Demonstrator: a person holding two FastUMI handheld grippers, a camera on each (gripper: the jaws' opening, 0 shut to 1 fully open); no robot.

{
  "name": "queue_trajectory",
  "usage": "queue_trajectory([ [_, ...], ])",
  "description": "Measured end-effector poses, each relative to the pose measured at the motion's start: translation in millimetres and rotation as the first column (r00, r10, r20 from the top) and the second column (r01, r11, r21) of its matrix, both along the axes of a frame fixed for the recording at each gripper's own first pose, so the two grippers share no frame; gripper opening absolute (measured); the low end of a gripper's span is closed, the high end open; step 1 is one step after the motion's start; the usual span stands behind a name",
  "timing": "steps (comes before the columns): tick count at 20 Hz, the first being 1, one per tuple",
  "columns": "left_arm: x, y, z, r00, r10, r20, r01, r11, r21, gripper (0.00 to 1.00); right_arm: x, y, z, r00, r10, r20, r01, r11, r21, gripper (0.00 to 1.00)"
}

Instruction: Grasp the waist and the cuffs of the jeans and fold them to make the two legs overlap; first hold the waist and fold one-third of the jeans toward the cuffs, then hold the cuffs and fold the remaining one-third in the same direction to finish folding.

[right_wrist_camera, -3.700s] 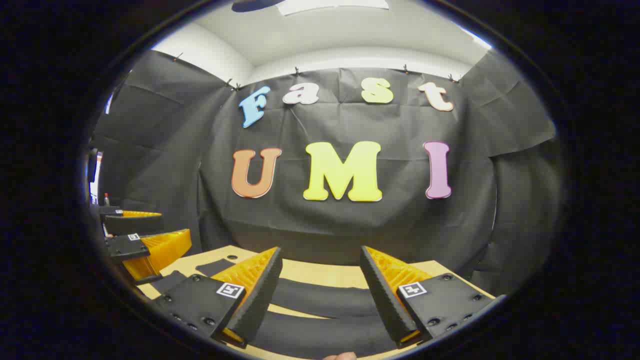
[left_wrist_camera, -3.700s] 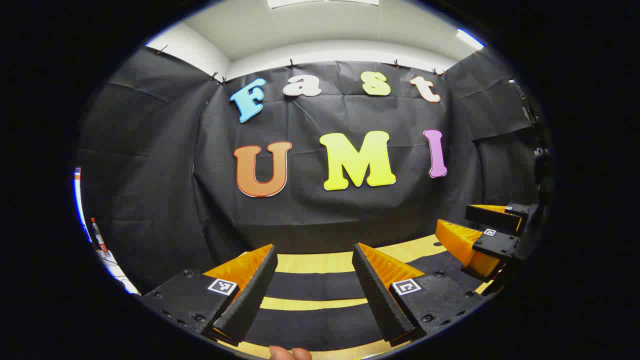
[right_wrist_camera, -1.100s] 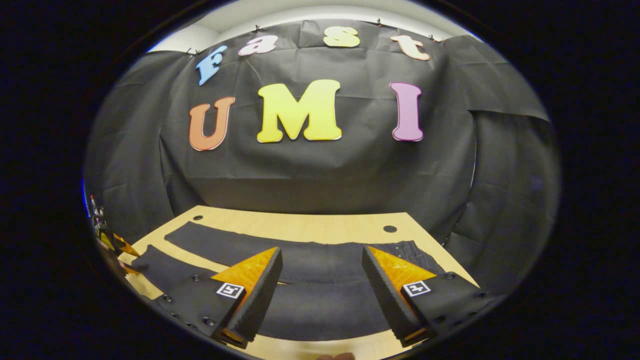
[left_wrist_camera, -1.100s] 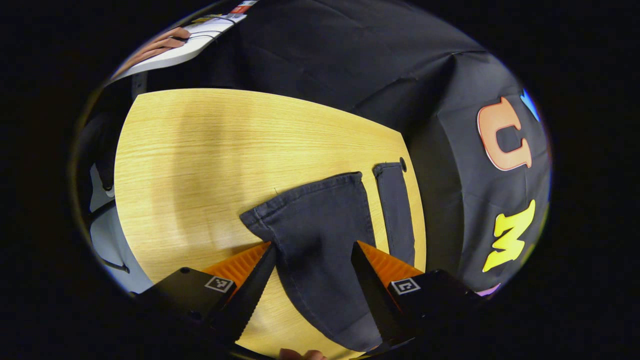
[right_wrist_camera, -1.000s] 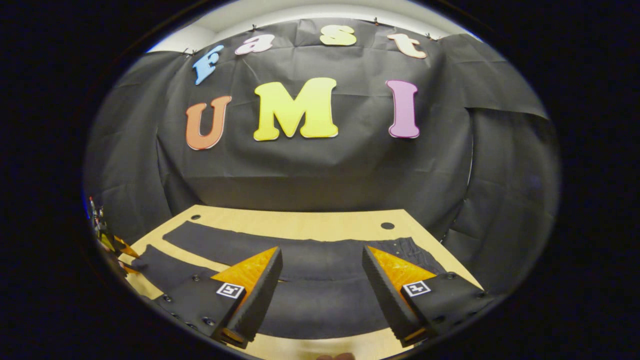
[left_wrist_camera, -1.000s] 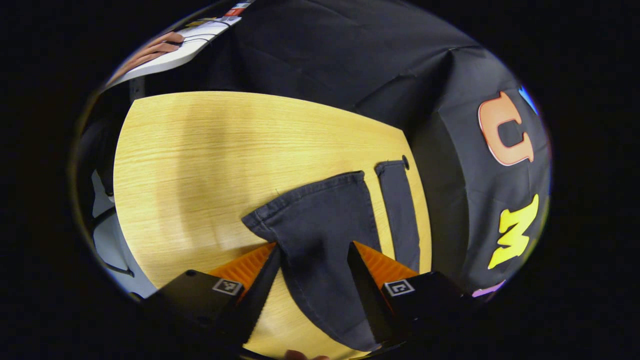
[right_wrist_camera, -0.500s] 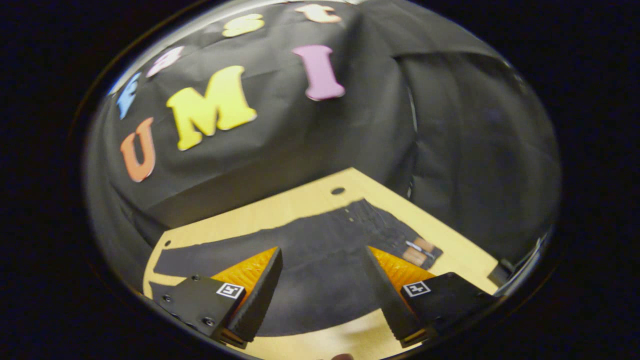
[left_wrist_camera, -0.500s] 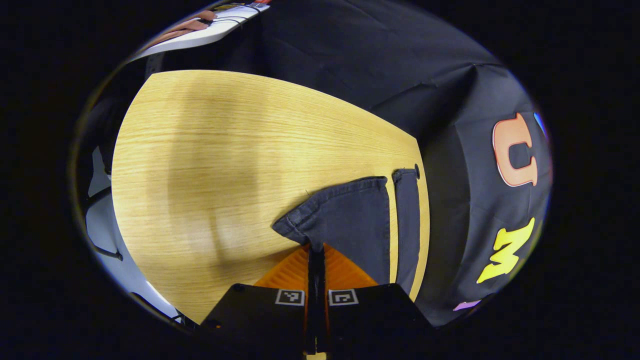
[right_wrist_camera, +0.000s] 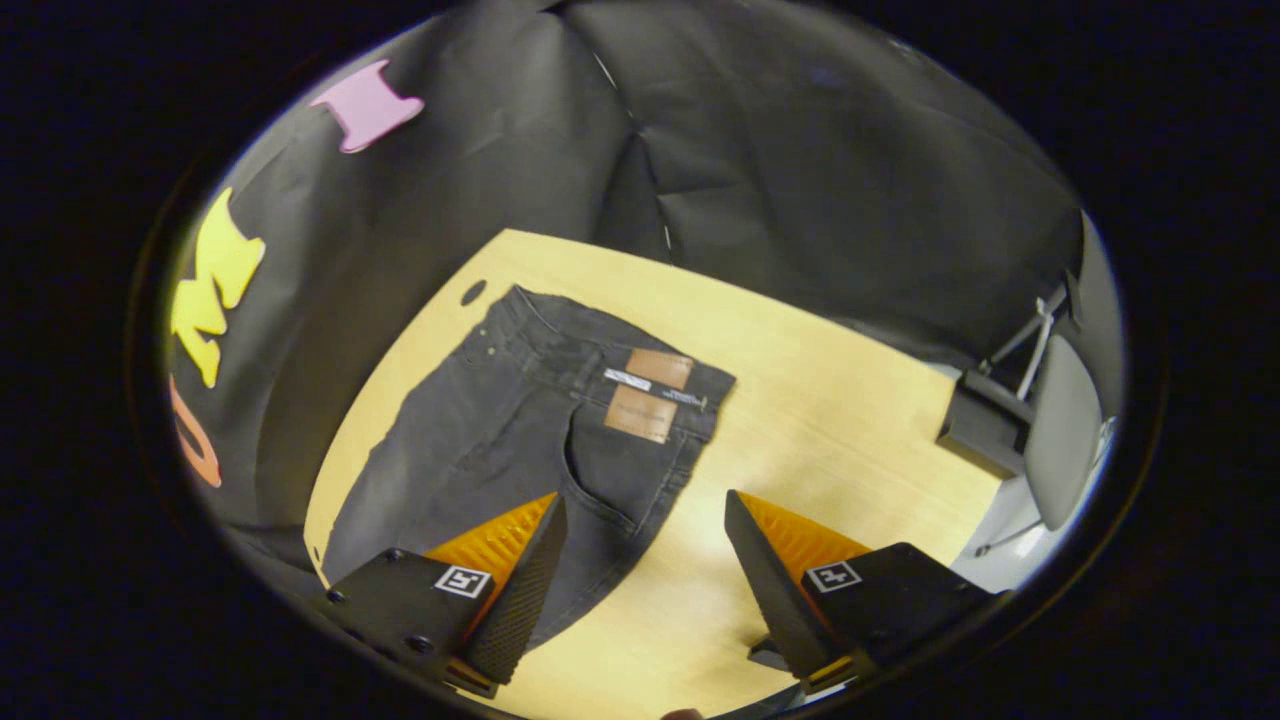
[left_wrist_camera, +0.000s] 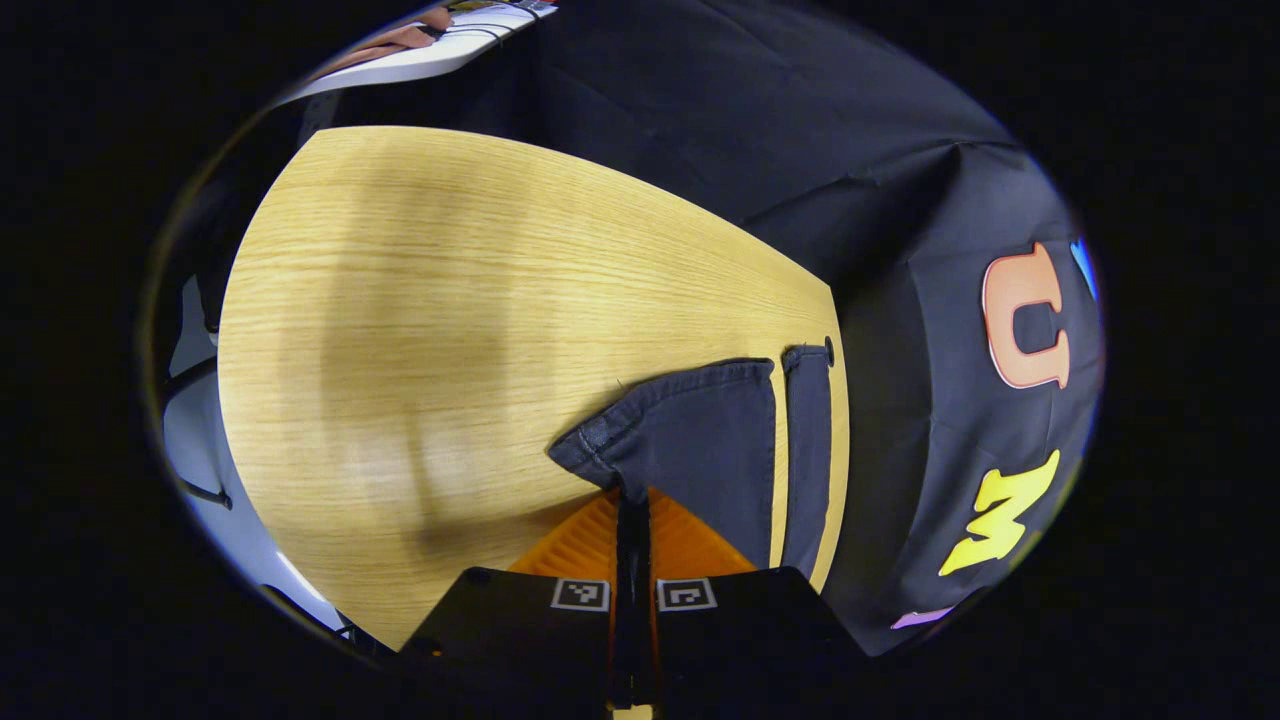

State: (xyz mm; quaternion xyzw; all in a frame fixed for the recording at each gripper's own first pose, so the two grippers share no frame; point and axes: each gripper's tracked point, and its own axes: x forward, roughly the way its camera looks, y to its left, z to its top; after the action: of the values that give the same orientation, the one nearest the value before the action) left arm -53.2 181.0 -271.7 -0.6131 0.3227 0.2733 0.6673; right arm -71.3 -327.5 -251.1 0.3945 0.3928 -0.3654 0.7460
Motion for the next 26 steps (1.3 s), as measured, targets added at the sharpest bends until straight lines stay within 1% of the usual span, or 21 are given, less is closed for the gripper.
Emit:
queue_trajectory([
  [1,-0.1,-0.3,0.2,1.0,-0.008,-0.002,0.008,1.0,0.002,0.04,3.1,0.0,-5.4,1.0,-0.016,-0.006,0.016,1.0,0.022,0.9],
  [2,0.1,-0.6,-0.2,1.0,-0.012,-0.004,0.012,1.0,0.0,0.04,7.9,3.1,-12.8,1.0,-0.019,-0.016,0.02,0.999,0.045,0.89],
  [3,-0.1,-0.2,0.0,1.0,-0.012,-0.005,0.012,1.0,-0.004,0.04,11.0,1.7,-12.2,1.0,-0.011,-0.028,0.012,0.999,0.038,0.96],
  [4,0.1,0.2,-0.5,1.0,-0.01,-0.005,0.01,1.0,-0.009,0.04,16.9,2.9,-18.2,0.999,0.013,-0.029,-0.012,0.999,0.036,0.9],
  [5,0.0,-0.1,-0.1,1.0,-0.007,-0.005,0.007,1.0,-0.011,0.04,18.7,1.7,-14.7,0.999,0.023,-0.036,-0.023,1.0,0.016,0.89],
  [6,-0.5,0.4,0.1,1.0,-0.007,-0.006,0.007,1.0,-0.009,0.04,24.0,4.3,-20.1,0.999,0.032,-0.044,-0.031,0.999,0.027,0.9],
  [7,-0.1,0.4,0.3,1.0,-0.011,-0.008,0.011,1.0,-0.004,0.04,22.0,-0.3,-20.7,0.998,0.026,-0.062,-0.026,1.0,0.003,0.94],
  [8,0.4,0.0,-0.3,1.0,-0.016,-0.012,0.016,1.0,0.002,0.04,18.4,-2.2,-24.8,0.996,0.03,-0.084,-0.03,1.0,0.0,0.87],
  [9,0.8,-0.6,-0.3,1.0,-0.018,-0.017,0.019,1.0,0.008,0.04,15.7,-7.3,-27.8,0.995,0.032,-0.096,-0.034,0.999,-0.022,0.69],
  [10,0.8,-0.8,-0.1,1.0,-0.021,-0.02,0.021,1.0,0.012,0.04,5.0,-11.0,-33.4,0.992,0.038,-0.122,-0.043,0.998,-0.039,0.52],
  [11,1.2,-0.8,-0.1,0.999,-0.025,-0.021,0.026,1.0,0.015,0.04,0.1,-15.5,-26.9,0.993,0.025,-0.113,-0.03,0.999,-0.041,0.35],
  [12,1.6,-0.7,-0.3,0.999,-0.031,-0.021,0.032,0.999,0.019,0.04,3.2,-14.1,-27.4,0.994,0.021,-0.107,-0.024,0.999,-0.029,0.17],
  [13,1.9,-0.7,-0.7,0.999,-0.038,-0.021,0.038,0.999,0.022,0.04,4.3,-13.9,-33.2,0.994,0.024,-0.108,-0.027,0.999,-0.029,0.12],
  [15,1.9,-0.9,-0.3,0.998,-0.051,-0.029,0.052,0.998,0.027,0.04,5.0,-15.1,-30.7,0.995,0.03,-0.099,-0.032,0.999,-0.018,0.01],
  [17,2.4,-1.4,0.3,0.996,-0.067,-0.051,0.068,0.997,0.022,0.04,3.9,-14.5,-27.5,0.999,0.003,-0.053,-0.002,1.0,0.009,0.01],
  [18,1.1,-1.2,-0.1,0.995,-0.076,-0.07,0.078,0.997,0.023,0.04,3.9,-15.7,-23.1,1.0,-0.026,-0.012,0.026,0.999,0.027,0.01],
  [20,-1.1,-1.0,6.7,0.99,-0.116,-0.085,0.121,0.991,0.056,0.03,-1.8,-16.3,-14.2,0.997,-0.058,0.043,0.056,0.997,0.049,0.01],
  [22,-5.1,-0.8,18.5,0.987,-0.137,-0.083,0.145,0.985,0.09,0.03,-2.9,-16.7,-4.0,0.996,-0.065,0.067,0.061,0.996,0.057,0.01],
  [23,-10.2,-0.7,24.0,0.988,-0.133,-0.079,0.14,0.986,0.09,0.03,-3.0,-16.7,1.3,0.995,-0.069,0.078,0.064,0.996,0.063,0.01],
  [25,-26.1,0.7,32.6,0.991,-0.1,-0.084,0.105,0.993,0.061,0.04,-8.8,-16.1,14.6,0.992,-0.071,0.106,0.064,0.995,0.07,0.01],
  [26,-36.9,2.4,33.3,0.992,-0.09,-0.093,0.095,0.994,0.053,0.03,-13.2,-14.5,20.2,0.991,-0.069,0.111,0.061,0.995,0.076,0.04],
])
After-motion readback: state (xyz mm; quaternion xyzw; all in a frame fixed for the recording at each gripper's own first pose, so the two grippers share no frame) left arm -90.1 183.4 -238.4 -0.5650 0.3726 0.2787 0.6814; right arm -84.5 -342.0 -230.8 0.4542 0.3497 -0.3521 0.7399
